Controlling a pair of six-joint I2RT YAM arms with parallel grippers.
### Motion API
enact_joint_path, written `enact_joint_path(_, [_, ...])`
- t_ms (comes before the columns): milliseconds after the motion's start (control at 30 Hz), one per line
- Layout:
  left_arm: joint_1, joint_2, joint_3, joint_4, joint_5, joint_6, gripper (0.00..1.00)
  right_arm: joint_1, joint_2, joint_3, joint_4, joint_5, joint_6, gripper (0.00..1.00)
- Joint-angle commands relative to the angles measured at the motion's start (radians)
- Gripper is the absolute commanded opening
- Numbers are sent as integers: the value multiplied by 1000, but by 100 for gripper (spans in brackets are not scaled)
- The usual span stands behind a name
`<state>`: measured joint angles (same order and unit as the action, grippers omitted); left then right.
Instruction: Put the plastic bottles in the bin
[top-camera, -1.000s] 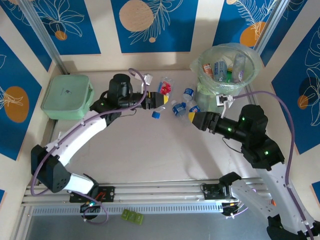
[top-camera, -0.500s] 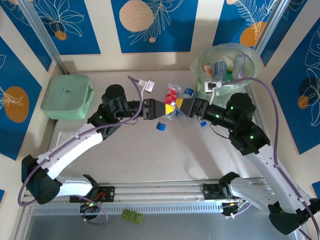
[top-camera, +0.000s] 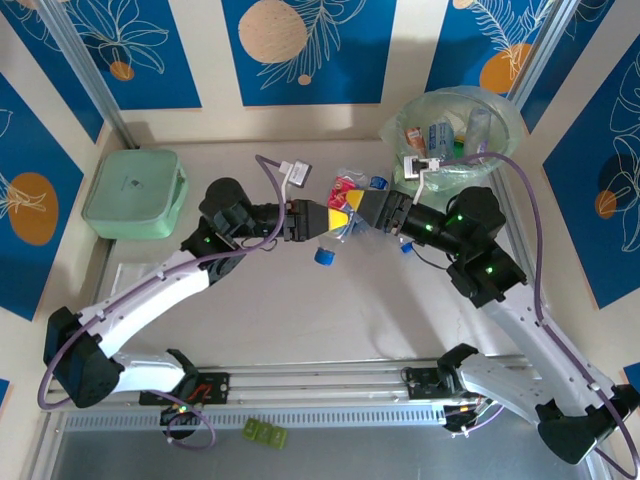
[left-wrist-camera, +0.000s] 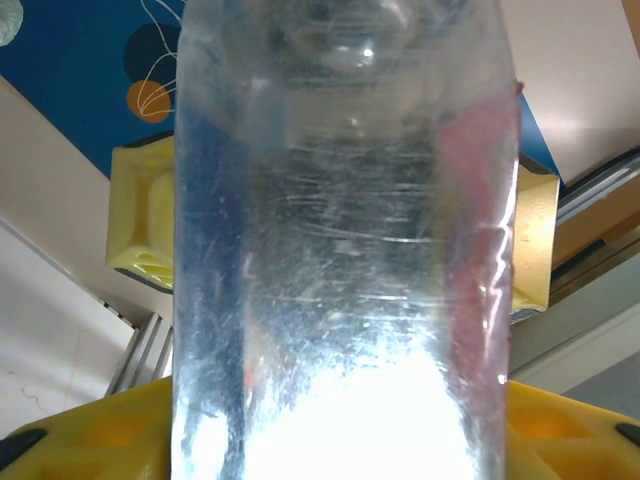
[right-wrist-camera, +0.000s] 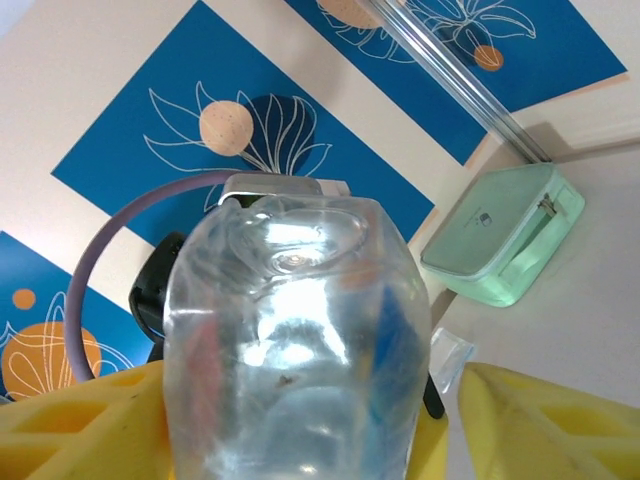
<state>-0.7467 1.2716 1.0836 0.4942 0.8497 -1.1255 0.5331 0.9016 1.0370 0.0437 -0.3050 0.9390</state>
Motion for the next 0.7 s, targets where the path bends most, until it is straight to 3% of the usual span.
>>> enact_joint_path(0, [-18, -8, -5, 88, 46, -19, 56, 4, 5, -15, 38, 2, 28, 66])
enact_joint_path(267, [-19, 21, -7, 153, 57, -76, 59, 4, 3, -26, 63, -3, 46, 63])
enact_joint_path(400, [-19, 42, -8, 213, 63, -129, 59, 4, 6, -11, 27, -8, 28, 68])
enact_joint_path(433, [-19, 45, -8, 219, 63, -131, 59, 4, 6, -8, 15, -8, 22, 66])
enact_joint_path(533, [-19, 48, -16, 206, 59, -116, 60, 4, -1, -10, 9, -1, 20, 47])
enact_joint_path(667, [-20, 43, -24, 200, 55, -108, 68, -2, -21, -12, -35, 40, 9, 45])
